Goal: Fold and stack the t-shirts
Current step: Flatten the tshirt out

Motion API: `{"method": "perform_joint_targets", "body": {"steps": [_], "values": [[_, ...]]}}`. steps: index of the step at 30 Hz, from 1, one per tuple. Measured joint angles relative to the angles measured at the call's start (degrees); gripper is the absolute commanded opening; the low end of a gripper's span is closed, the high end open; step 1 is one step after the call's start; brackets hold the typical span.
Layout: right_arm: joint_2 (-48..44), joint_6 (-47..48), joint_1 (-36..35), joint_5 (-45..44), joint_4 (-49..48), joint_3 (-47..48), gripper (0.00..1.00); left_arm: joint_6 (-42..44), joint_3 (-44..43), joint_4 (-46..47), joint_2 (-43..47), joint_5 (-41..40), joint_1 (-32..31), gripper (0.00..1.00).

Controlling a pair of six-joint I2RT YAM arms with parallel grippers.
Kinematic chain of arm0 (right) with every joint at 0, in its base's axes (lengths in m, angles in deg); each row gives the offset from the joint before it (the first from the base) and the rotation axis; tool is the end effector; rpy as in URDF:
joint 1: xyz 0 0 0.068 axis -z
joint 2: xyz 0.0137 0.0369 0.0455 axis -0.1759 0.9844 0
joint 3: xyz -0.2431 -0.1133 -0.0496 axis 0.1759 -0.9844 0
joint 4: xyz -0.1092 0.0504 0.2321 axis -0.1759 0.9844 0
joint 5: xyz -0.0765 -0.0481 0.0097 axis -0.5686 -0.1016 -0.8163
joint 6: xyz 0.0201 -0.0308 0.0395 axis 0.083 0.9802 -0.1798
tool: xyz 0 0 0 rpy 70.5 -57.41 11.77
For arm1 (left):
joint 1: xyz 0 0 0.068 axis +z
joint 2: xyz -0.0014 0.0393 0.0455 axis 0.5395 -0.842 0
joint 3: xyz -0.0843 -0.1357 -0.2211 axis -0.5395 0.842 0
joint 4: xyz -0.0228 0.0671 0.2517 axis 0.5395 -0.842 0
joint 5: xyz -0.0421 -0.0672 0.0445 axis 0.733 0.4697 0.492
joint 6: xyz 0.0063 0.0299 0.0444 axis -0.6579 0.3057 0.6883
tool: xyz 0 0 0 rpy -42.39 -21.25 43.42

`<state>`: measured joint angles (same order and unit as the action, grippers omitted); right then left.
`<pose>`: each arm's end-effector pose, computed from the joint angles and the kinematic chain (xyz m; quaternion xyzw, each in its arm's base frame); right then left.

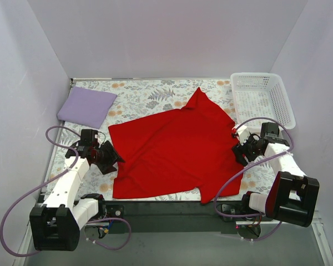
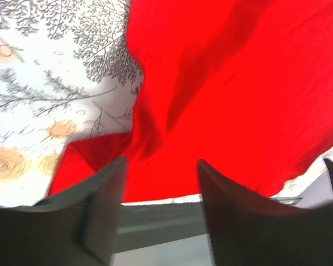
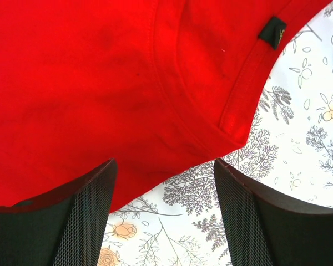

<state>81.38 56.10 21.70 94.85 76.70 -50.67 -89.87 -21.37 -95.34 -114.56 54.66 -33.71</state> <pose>0.2156 -0.0299 0.1841 -0.3816 0.8765 0.0459 0.2900 0.1676 -0.0134 0.2047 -0.5783 0.7825 -0.2256 0.0484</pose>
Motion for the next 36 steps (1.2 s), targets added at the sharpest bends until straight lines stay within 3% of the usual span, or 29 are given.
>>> {"method": "perform_joint_targets", "body": {"steps": [4, 8, 11, 19, 29, 36], "values": [[-1.6, 1.4, 0.0, 1.9, 2.3, 0.6, 0.79, 0.2, -3.8, -3.1, 2.0, -1.8, 0.1, 0.65], [-2.4, 3.1, 0.0, 5.0, 5.7, 2.0, 0.78, 1.4, -8.0, -0.5, 3.3, -3.9, 0.1, 0.75], [-2.3, 4.4, 0.0, 8.1, 8.3, 3.5, 0.77, 2.4, -8.4, 3.7, 1.2, -5.0, 0.3, 0.74], [-0.7, 5.4, -0.1, 16.7, 12.2, 6.8, 0.76, 6.4, -14.3, 18.1, -21.6, -9.1, 3.5, 0.46], [4.7, 4.1, -0.8, 22.5, 12.6, 9.7, 0.75, 11.8, -23.5, 26.0, -41.8, -12.2, 6.2, 0.42], [5.8, 3.9, -0.8, 23.1, 12.6, 10.4, 0.75, 13.3, -28.2, 26.4, -47.2, -13.5, 6.3, 0.37]]}}
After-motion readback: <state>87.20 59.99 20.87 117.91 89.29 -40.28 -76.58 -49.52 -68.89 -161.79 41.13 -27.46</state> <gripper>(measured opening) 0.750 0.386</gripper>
